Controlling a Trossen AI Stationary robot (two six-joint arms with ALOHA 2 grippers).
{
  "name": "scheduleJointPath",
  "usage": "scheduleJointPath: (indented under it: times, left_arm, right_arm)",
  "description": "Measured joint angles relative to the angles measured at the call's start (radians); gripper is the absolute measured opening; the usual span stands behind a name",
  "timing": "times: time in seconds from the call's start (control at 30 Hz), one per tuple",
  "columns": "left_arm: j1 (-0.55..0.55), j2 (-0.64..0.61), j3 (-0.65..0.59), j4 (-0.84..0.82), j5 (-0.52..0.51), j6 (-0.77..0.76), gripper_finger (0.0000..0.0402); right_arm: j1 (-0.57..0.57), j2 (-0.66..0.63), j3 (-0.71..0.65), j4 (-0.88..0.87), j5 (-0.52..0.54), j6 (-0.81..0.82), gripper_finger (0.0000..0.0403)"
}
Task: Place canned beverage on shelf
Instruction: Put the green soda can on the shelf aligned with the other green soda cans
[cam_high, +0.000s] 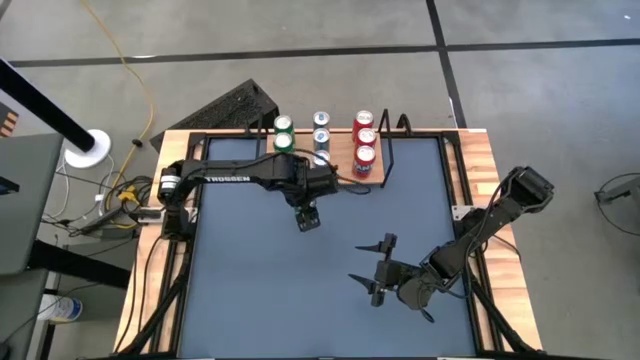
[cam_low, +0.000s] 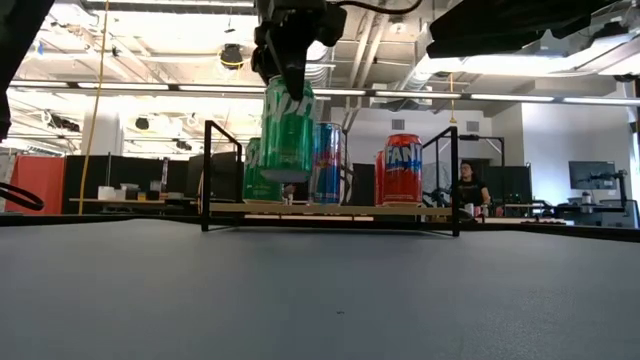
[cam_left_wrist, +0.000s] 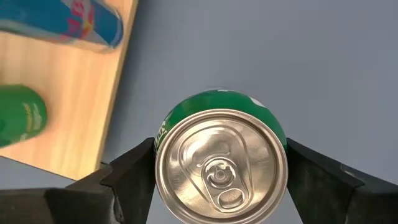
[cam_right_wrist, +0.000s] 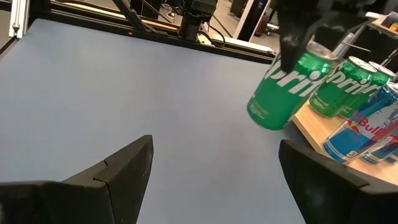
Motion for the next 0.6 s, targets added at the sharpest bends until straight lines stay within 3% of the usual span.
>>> scheduleJointPath:
  times: [0.6]
  left_arm:
    - [0.204,0.0,0.009,-0.055,-0.066,0.052,0.0285]
  right_arm:
    - [-0.093,0.0,0.0,0.0,-0.072,-0.035,0.0344]
